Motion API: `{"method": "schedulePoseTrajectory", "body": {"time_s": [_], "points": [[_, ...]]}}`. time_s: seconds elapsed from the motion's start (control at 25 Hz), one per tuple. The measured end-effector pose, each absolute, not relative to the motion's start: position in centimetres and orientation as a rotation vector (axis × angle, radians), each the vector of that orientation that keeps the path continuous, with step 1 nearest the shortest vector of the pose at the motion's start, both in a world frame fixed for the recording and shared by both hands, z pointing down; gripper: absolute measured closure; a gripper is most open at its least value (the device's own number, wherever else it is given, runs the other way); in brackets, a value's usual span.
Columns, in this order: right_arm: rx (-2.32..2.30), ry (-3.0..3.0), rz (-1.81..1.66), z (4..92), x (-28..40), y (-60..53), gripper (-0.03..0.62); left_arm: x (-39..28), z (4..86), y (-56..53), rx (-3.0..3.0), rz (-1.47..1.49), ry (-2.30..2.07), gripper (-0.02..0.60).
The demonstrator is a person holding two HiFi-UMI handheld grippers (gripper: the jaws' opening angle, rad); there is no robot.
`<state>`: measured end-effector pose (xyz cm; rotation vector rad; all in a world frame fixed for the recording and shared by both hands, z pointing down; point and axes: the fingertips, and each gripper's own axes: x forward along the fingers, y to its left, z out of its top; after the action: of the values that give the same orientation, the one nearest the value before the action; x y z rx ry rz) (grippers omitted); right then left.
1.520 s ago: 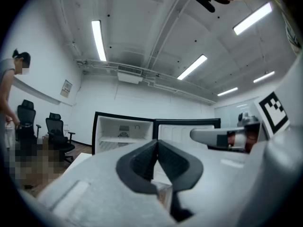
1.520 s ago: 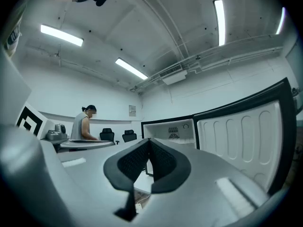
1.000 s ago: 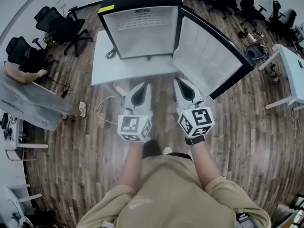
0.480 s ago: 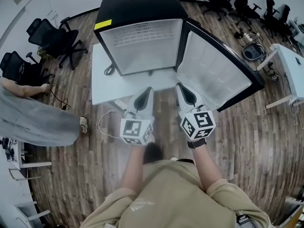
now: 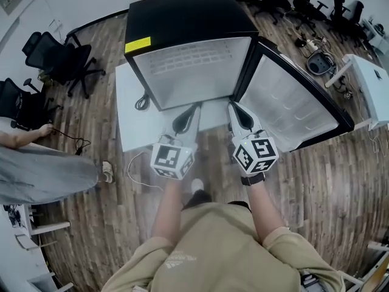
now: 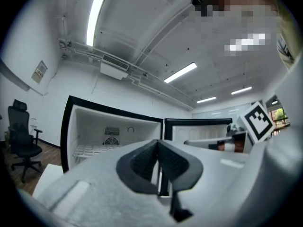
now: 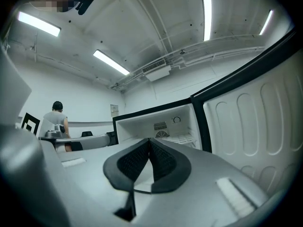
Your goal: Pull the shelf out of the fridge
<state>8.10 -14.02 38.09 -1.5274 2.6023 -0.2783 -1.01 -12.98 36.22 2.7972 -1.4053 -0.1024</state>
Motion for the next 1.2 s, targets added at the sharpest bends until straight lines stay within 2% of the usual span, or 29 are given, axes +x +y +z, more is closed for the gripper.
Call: {"method": "schedulePoseTrajectory", "body": {"time_s": [0.4,0.72,0.96,1.2], "points": [[-1.510,2.524,-0.494,42.9,5.9,-21.3,0.572,-3.2,40.2,-18.5,2.835,-0.086,-1.283,0.584],[-1.163,2.337,-0.797,45.0,5.5,-26.6,0.569,-2.0,40.7,-21.1,2.918,-0.099,-1.187,0.584],[-0.949,2.225,-0.970,45.3,2.7,-29.6,0.517,-1.5,40.5,-21.9,2.952,-0.080,-1.163,0.584],[-0.844,2.098,-1.121,47.1,1.0,-32.0,0.419,-1.7,41.5,-22.4,2.938,-0.082,-1.095,0.584]]}}
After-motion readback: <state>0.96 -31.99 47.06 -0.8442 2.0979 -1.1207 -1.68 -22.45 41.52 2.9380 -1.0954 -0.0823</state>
